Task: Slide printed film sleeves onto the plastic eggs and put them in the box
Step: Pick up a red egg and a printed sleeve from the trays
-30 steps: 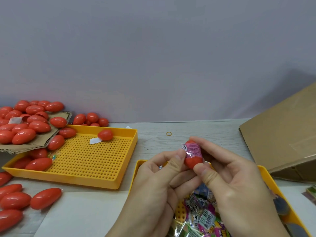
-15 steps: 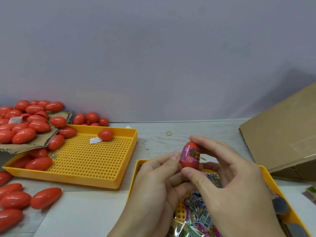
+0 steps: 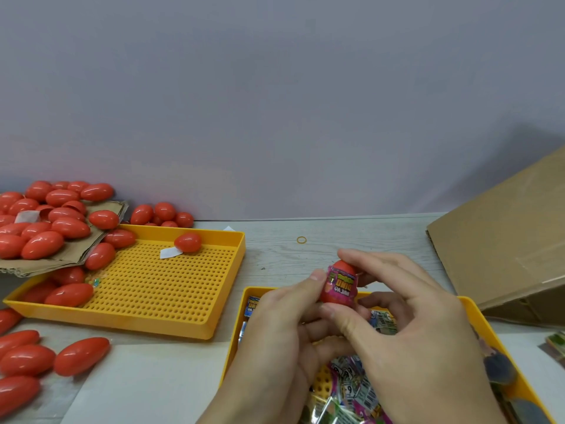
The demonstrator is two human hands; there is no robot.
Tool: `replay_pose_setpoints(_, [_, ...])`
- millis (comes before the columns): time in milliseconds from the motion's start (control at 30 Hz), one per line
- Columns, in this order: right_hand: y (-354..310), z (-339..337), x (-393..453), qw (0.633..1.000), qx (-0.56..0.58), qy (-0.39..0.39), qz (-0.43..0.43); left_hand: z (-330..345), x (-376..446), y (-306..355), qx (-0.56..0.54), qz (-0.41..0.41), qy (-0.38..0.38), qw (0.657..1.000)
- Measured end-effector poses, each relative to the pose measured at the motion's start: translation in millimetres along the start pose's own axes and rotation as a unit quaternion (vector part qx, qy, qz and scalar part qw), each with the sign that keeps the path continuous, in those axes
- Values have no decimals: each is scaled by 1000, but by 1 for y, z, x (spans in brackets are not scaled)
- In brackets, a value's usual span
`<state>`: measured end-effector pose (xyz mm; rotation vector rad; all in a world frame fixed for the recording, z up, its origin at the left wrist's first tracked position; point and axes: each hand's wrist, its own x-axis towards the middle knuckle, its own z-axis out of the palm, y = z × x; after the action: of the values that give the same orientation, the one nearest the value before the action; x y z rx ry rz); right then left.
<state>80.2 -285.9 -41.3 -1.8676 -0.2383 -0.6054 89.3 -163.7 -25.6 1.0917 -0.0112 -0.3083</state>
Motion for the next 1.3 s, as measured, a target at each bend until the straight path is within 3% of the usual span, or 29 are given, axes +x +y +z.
replay_pose_setpoints(767, [-14, -4, 3, 992, -112, -38, -32, -6, 5, -12, 115, 94, 12, 989])
replay_pose_setpoints(1133, [-17, -6, 3, 997, -65, -40, 4, -2, 4, -9, 57, 87, 29, 994])
replay_pose_setpoints(1300, [-10, -7, 2, 990, 89, -16, 105, 0, 3, -8, -21, 51, 38, 998])
